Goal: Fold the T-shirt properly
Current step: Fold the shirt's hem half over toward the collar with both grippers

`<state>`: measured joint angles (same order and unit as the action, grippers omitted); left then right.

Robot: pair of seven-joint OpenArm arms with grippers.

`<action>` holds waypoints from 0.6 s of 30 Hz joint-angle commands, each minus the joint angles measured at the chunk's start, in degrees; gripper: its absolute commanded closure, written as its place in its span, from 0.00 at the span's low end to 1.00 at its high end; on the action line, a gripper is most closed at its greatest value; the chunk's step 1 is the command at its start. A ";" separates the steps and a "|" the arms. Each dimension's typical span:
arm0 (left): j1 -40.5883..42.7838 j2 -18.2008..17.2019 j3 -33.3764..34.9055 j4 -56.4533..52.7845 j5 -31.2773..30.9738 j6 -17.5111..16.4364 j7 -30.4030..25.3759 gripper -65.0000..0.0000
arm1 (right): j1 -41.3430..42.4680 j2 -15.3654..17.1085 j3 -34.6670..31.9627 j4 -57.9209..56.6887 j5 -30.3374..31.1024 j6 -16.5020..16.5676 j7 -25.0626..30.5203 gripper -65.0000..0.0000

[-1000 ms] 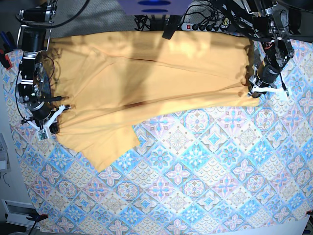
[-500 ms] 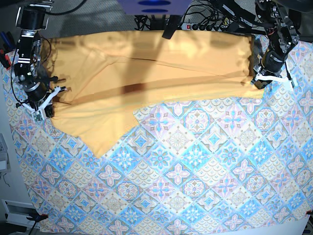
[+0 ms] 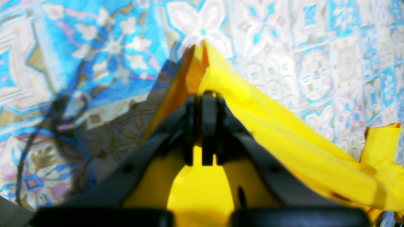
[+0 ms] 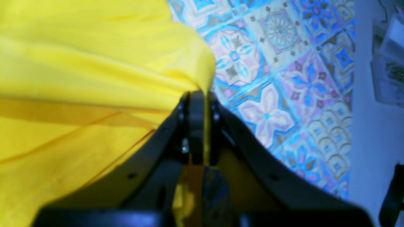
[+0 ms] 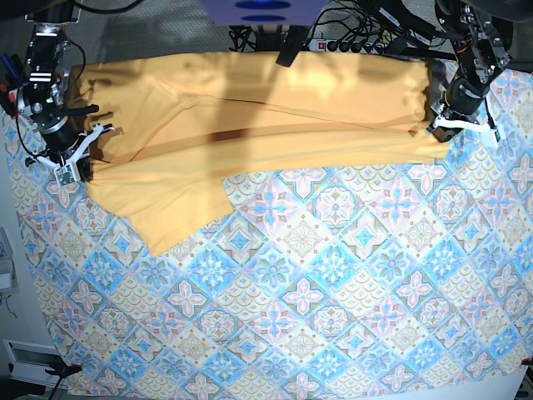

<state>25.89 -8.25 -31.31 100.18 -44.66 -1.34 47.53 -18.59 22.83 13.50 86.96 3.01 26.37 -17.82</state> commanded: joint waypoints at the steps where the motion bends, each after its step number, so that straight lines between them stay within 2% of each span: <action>1: 0.00 -0.58 -0.21 0.08 -0.39 -0.11 -0.89 1.00 | 0.35 1.13 0.26 0.21 0.38 -0.57 1.16 0.99; 11: 0.88 -0.32 -0.03 -0.62 -0.13 -0.11 -0.80 1.00 | 3.95 -0.10 -1.67 -9.73 0.03 -0.57 1.08 0.98; 15: 1.41 -0.41 -0.03 -0.62 -0.13 -0.11 -0.80 1.00 | 3.69 -0.10 -1.85 -10.34 0.03 -0.57 0.81 0.98; 18: 1.50 -0.41 -0.03 -0.62 -0.13 -0.11 -0.80 1.00 | 2.11 -0.10 -1.50 -8.94 -0.06 -0.57 -1.56 0.99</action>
<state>27.20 -8.03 -31.09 98.72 -44.60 -1.30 47.59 -16.53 21.52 11.31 76.71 2.70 26.26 -20.47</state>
